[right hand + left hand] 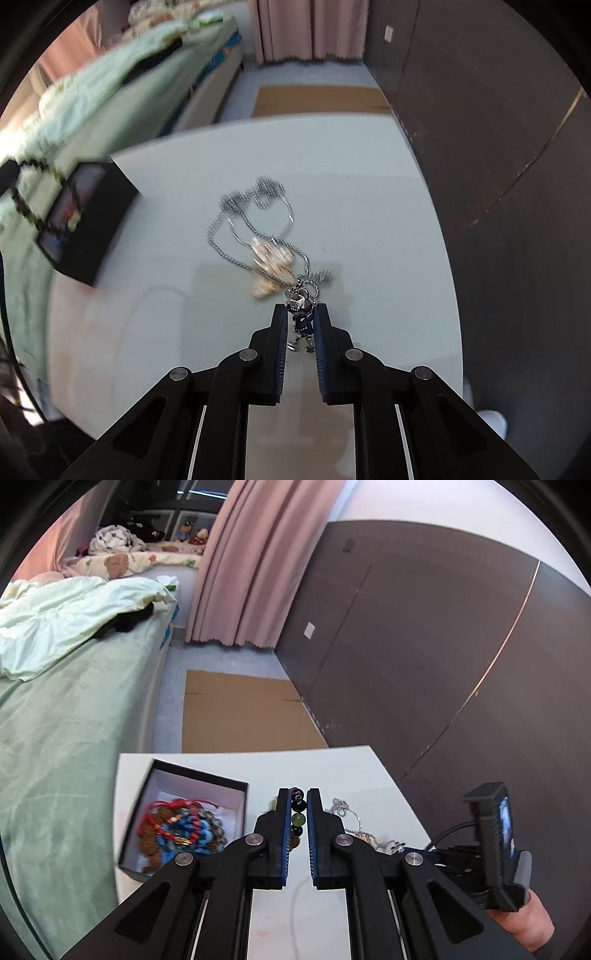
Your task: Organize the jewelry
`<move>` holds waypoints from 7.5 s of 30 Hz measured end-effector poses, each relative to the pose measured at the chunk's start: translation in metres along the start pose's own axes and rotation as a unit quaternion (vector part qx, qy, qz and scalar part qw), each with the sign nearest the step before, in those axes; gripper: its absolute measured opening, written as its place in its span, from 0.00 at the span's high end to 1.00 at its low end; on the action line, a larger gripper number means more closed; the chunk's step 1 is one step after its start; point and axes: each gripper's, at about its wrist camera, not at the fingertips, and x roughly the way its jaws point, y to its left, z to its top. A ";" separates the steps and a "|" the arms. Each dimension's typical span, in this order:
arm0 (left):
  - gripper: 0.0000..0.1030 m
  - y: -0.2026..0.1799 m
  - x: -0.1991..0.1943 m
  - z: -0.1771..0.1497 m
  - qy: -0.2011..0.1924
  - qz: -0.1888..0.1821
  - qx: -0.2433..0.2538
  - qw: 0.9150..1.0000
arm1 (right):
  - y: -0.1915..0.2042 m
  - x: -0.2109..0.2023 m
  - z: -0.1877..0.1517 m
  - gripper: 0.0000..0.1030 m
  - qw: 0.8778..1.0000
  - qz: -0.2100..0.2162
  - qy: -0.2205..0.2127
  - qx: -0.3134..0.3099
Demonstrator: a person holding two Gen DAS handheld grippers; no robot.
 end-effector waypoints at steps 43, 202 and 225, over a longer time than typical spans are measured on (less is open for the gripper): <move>0.02 0.072 -0.007 0.008 0.016 0.049 -0.066 0.996 | 0.064 -0.128 0.041 0.85 0.945 0.206 -0.244 0.066; 0.21 -0.057 0.108 -0.017 0.092 -0.028 0.068 0.993 | -0.098 -0.034 0.017 0.98 0.962 0.141 -0.103 0.209; 0.42 -0.090 0.184 -0.061 0.141 0.030 0.167 0.975 | -0.126 -0.048 0.022 0.98 0.947 0.166 -0.135 0.241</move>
